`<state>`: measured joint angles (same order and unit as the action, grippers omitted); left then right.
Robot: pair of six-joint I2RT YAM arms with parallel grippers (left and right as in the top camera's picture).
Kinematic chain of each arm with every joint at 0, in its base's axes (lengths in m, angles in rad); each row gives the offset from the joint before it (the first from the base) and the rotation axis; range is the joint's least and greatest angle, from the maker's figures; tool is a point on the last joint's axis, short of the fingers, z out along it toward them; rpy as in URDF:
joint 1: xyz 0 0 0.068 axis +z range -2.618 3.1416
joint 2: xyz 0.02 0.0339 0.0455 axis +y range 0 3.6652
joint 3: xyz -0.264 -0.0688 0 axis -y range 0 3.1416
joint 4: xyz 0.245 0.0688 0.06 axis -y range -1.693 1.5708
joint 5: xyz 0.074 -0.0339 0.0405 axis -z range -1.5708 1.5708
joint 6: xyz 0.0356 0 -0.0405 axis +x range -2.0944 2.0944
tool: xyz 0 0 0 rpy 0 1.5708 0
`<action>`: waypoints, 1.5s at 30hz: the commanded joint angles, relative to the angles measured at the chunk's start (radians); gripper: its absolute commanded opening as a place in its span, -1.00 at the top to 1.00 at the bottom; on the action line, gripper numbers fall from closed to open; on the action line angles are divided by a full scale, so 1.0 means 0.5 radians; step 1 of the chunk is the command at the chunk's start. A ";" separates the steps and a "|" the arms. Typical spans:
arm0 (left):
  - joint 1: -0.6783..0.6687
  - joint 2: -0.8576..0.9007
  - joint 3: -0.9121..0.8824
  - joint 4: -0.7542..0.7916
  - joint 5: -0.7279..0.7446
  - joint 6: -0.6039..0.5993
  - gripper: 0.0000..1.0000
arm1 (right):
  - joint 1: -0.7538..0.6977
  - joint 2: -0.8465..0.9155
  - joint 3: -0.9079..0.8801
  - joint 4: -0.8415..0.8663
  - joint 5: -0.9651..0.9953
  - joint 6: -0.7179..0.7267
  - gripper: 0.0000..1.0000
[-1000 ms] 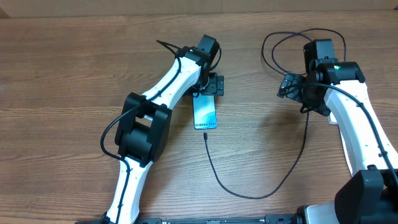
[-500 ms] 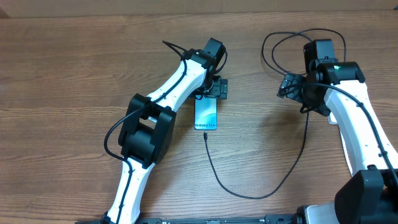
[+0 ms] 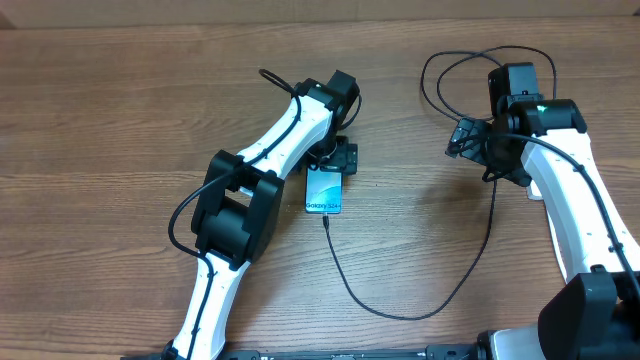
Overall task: Plug charger to phone and switch on socket
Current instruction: 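Lower the left gripper onto the phone's top edge and close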
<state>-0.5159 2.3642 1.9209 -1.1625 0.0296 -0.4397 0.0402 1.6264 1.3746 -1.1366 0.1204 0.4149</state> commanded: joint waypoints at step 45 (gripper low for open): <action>-0.012 -0.216 0.001 -0.076 -0.031 -0.080 -0.99 | 0.008 0.006 0.037 0.011 0.035 0.009 -1.00</action>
<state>-0.5240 2.3425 1.9213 -1.2037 0.0307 -0.4660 0.0402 1.6264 1.3746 -1.1370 0.1234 0.4149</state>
